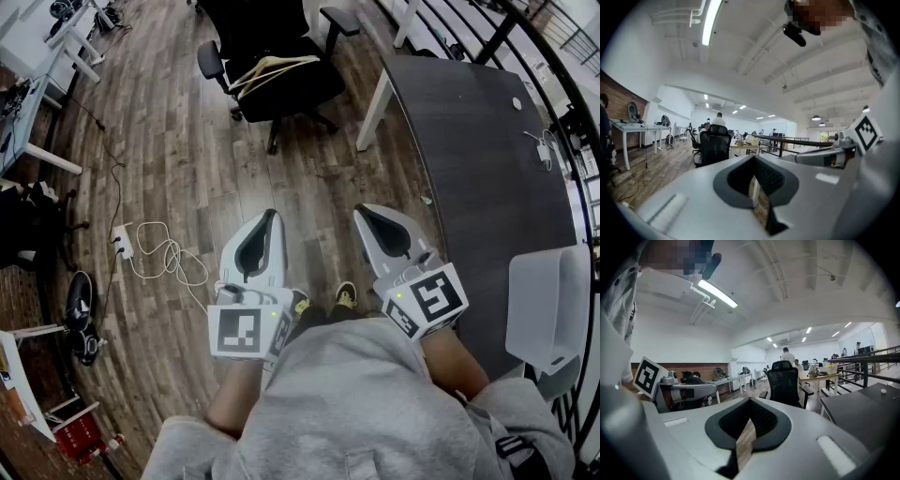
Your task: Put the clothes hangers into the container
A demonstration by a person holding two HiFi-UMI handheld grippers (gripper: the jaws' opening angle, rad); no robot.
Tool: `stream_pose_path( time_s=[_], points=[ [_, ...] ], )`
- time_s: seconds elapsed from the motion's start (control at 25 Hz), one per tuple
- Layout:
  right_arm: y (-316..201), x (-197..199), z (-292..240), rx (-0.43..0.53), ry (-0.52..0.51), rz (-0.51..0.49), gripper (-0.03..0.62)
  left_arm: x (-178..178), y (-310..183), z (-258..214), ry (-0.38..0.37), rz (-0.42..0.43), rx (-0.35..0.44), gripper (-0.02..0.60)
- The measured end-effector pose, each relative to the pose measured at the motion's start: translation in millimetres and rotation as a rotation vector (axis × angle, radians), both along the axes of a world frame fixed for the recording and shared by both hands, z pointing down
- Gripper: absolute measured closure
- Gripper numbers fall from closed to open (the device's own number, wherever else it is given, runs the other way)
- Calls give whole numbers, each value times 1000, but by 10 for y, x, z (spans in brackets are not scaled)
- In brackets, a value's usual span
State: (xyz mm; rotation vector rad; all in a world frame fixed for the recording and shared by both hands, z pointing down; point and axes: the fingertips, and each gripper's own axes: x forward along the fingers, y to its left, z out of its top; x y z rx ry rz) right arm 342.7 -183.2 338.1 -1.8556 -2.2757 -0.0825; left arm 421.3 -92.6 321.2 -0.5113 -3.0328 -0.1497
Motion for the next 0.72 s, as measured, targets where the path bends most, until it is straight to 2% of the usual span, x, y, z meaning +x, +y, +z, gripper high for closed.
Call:
stream_pose_path(
  time_s=[0.2, 0.48, 0.72],
  points=[
    [128, 125, 31, 9, 9, -2, 599, 164, 91, 37, 7, 5, 35, 572],
    [333, 362, -8, 11, 10, 1, 599, 444, 295, -1, -28, 5, 48, 572],
    [468, 696, -56, -6, 37, -49, 597, 720, 451, 4, -36, -3, 51, 572]
  ],
)
